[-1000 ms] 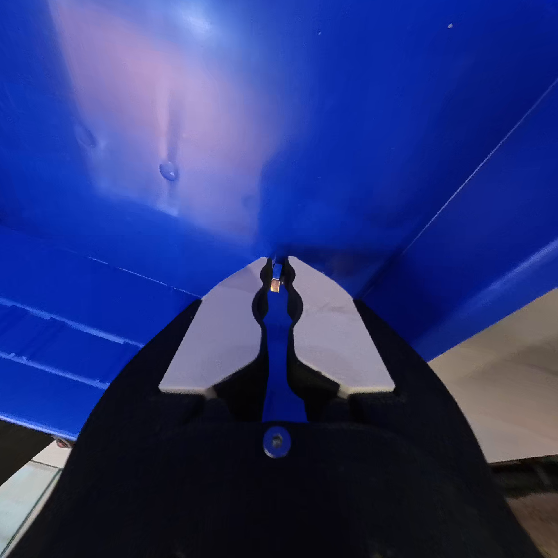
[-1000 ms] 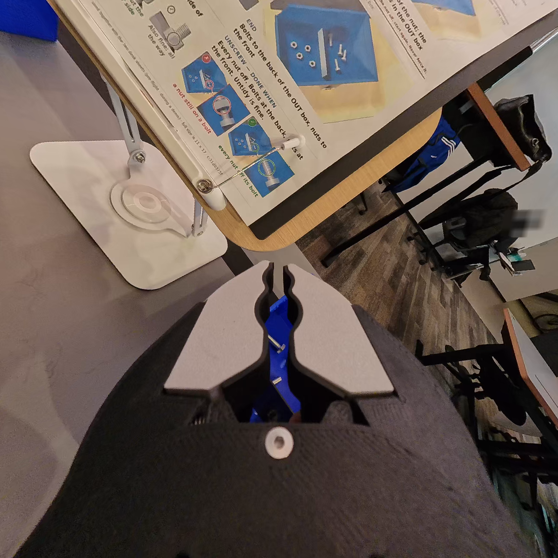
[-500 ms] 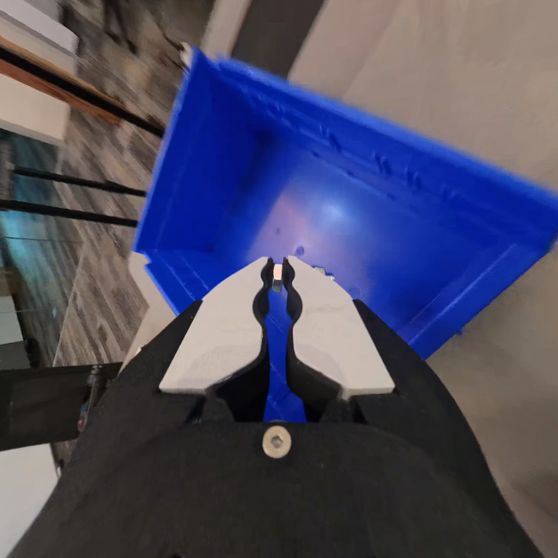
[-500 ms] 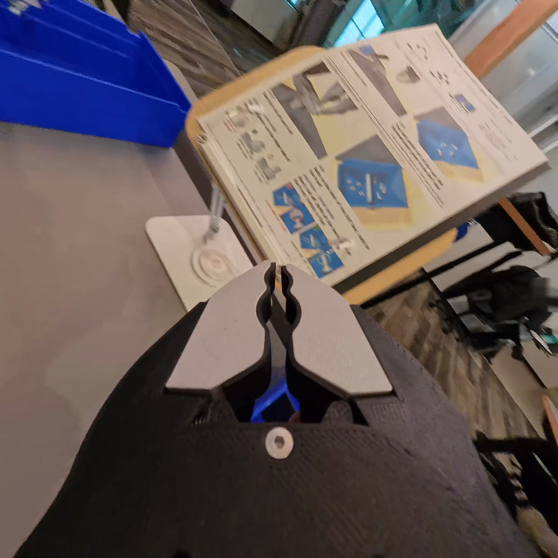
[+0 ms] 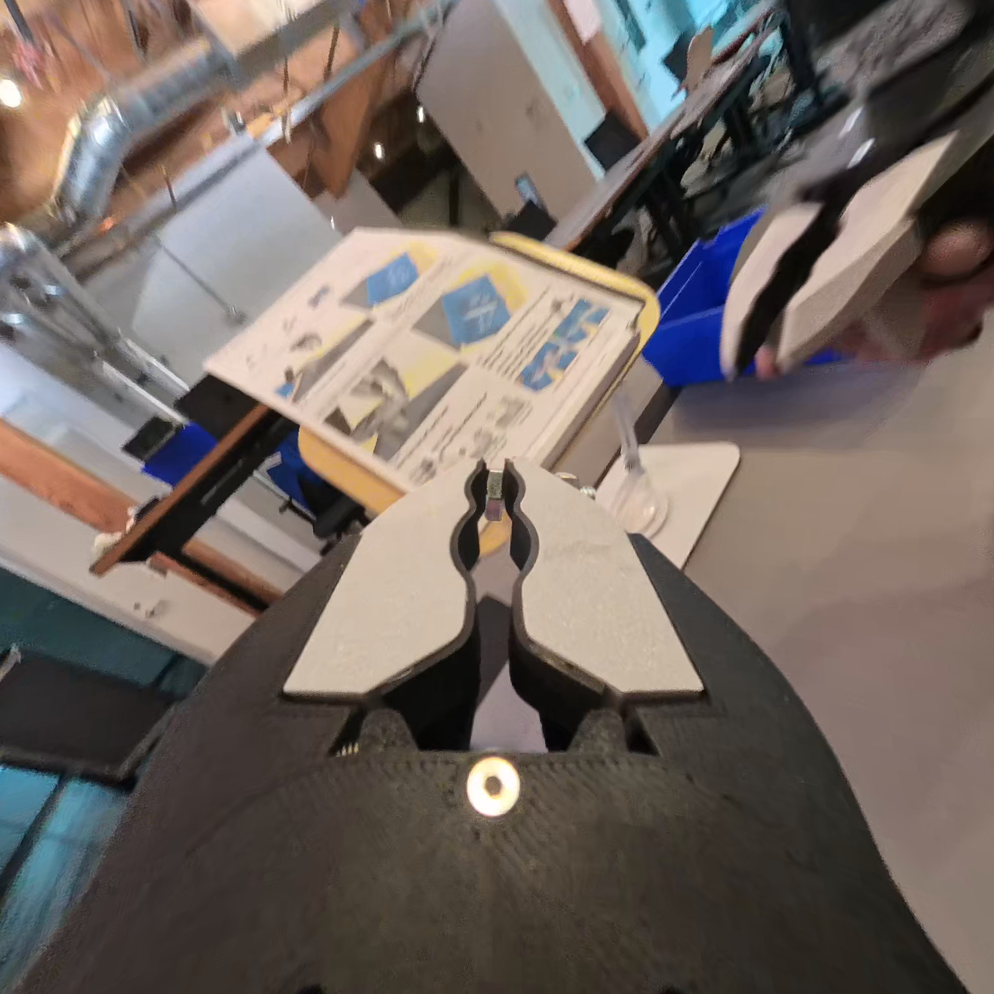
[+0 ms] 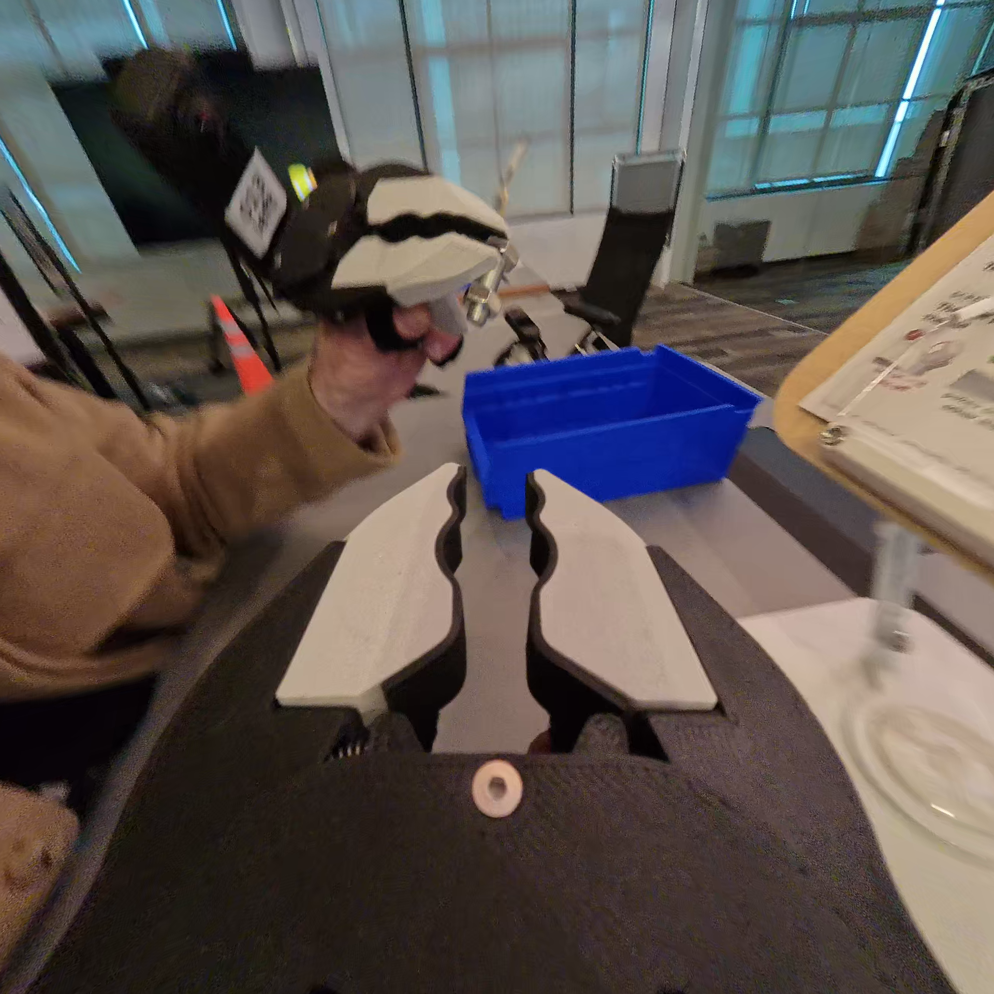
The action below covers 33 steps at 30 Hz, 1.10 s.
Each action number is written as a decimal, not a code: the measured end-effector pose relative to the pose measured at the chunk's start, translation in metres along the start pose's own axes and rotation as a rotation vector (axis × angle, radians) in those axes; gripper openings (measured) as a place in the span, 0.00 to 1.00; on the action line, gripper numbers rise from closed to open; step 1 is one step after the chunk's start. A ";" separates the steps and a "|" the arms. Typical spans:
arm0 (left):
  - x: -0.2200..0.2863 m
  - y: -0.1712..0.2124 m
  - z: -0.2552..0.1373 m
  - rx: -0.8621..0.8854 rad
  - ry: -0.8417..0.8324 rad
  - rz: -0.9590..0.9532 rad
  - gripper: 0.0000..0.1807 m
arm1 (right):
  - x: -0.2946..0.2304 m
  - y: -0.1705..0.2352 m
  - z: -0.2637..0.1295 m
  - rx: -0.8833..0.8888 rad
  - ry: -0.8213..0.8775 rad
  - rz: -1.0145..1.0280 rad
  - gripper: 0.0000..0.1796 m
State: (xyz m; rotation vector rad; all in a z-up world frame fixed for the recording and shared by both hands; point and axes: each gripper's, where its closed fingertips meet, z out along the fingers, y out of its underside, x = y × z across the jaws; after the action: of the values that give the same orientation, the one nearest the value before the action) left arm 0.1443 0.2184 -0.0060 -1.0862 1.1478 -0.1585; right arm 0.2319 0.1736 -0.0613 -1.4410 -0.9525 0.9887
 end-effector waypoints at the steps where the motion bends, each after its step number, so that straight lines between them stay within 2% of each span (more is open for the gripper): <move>1: 0.005 -0.012 0.006 0.037 -0.012 0.013 0.03 | 0.001 -0.004 0.006 0.057 -0.020 0.064 0.14; 6: 0.027 -0.053 0.032 0.139 -0.079 0.149 0.03 | 0.009 -0.037 0.015 0.346 -0.142 0.318 0.17; 14: 0.027 -0.085 0.042 0.239 -0.175 0.218 0.03 | -0.003 -0.067 0.006 0.607 -0.381 0.466 0.20; 20: 0.033 -0.091 0.042 0.261 -0.208 0.274 0.03 | -0.013 -0.084 -0.002 0.720 -0.481 0.533 0.18; 24: 0.034 -0.098 0.040 0.294 -0.220 0.271 0.03 | -0.014 -0.090 -0.003 0.775 -0.510 0.585 0.11; 33: 0.031 -0.108 0.033 0.329 -0.246 0.263 0.03 | -0.021 -0.097 -0.002 0.782 -0.539 0.604 0.10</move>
State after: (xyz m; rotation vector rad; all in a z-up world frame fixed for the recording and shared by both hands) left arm 0.2282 0.1649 0.0551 -0.6377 0.9895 -0.0047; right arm 0.2231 0.1617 0.0371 -0.7873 -0.3689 1.9965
